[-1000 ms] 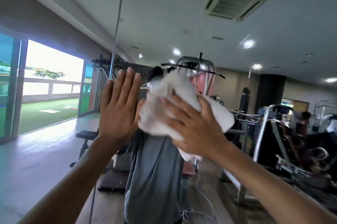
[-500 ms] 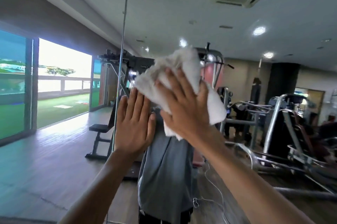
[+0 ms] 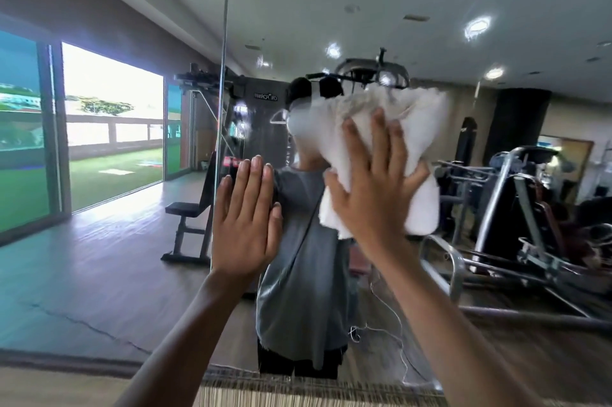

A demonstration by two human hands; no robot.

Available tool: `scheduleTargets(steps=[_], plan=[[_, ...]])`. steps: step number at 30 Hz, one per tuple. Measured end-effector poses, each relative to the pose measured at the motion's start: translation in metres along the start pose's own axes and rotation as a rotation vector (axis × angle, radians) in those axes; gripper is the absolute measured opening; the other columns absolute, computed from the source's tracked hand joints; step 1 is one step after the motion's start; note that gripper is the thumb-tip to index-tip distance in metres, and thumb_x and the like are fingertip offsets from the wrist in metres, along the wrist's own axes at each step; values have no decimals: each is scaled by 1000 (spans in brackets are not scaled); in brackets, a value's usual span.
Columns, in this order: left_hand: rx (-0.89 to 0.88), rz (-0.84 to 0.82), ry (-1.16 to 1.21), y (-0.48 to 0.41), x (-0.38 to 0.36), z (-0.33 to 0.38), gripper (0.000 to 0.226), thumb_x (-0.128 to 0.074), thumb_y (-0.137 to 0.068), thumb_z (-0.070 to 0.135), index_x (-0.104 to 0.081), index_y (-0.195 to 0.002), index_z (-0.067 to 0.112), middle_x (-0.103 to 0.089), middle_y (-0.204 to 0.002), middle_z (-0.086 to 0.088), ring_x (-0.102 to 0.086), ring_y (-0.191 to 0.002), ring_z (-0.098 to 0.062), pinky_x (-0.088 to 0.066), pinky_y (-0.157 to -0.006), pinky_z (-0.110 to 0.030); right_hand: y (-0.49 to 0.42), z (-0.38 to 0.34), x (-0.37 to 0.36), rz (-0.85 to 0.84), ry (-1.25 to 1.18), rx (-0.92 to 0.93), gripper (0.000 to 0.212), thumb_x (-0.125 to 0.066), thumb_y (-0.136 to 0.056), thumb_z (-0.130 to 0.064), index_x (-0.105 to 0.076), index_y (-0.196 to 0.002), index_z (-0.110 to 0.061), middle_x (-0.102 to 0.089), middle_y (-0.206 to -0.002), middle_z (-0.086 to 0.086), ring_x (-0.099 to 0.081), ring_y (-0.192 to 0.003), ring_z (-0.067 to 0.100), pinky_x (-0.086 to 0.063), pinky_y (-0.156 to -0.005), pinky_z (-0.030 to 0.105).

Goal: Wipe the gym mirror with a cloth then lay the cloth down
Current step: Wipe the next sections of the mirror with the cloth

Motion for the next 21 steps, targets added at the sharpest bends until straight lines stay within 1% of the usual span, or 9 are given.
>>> scheduleTargets(steps=[3, 5, 9, 11, 13, 15, 16, 18, 21], plan=[[-23, -1, 8, 1, -2, -3, 57, -31, -104, 28, -33, -153, -2, -29, -161, -19, -20, -153, -30, -16, -124, -49, 51, -37, -6, -50, -8, 181, 70, -50, -87, -51, -40, -151, -26, -32, -160, 11, -27, -146, 27, -26, -104, 54], [-29, -19, -9, 3, -4, -4, 63, -40, -102, 33, -31, -154, -1, -26, -162, -19, -18, -154, -29, -16, -124, -49, 104, -43, -10, -100, 38, 330, 70, -53, -85, -52, -41, -150, -28, -35, -159, 8, -29, -146, 27, -30, -101, 54], [-3, 3, -1, 2, -2, 0, 54, -32, -105, 25, -34, -153, -1, -30, -161, -19, -20, -153, -30, -16, -124, -49, 166, 3, -6, -157, 59, 420, 68, -52, -82, -58, -41, -145, -34, -34, -155, 1, -37, -139, 24, -36, -94, 51], [20, -3, -17, 4, -2, 1, 54, -31, -106, 24, -33, -154, -1, -28, -162, -18, -20, -153, -30, -14, -125, -49, 147, 34, -1, -132, 67, 333, 68, -53, -79, -58, -43, -143, -33, -36, -152, 2, -38, -135, 26, -37, -90, 49], [29, -10, -39, 6, -4, 1, 54, -32, -106, 24, -32, -154, 0, -27, -162, -18, -20, -153, -30, -13, -125, -48, 101, 50, 5, -52, 39, 77, 66, -55, -80, -54, -49, -141, -30, -40, -152, 5, -36, -136, 27, -31, -95, 47], [33, -16, -34, 2, -5, 0, 54, -31, -106, 24, -31, -155, 0, -27, -162, -18, -20, -153, -30, -13, -125, -48, 61, 36, 5, 17, -35, -174, 65, -54, -83, -52, -52, -143, -26, -40, -155, 10, -31, -140, 25, -24, -100, 46], [33, -17, -24, 3, -5, 0, 54, -30, -106, 25, -32, -154, 0, -28, -162, -18, -20, -153, -30, -14, -125, -48, 49, 21, 3, 18, -65, -240, 66, -52, -85, -52, -51, -144, -25, -38, -156, 12, -28, -141, 24, -23, -100, 46], [52, -30, 4, 15, -5, 0, 54, -27, -107, 26, -32, -155, 1, -26, -163, -17, -21, -153, -30, -15, -124, -49, 47, -16, -3, -4, -76, -208, 67, -49, -87, -54, -47, -148, -25, -36, -158, 12, -27, -144, 23, -24, -98, 46], [91, -58, 35, 54, -6, 2, 56, -22, -107, 31, -30, -154, 1, -24, -163, -16, -23, -152, -32, -17, -124, -49, 98, -57, -12, -69, -46, 29, 67, -50, -89, -53, -42, -151, -28, -33, -159, 10, -29, -145, 24, -29, -98, 49]])
Point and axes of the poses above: each hand's wrist, its own y-axis away from the middle knuckle, its own x-axis out of the back of the hand, z = x × y, the point moved 7 cm from there along -y, towards the middle knuckle
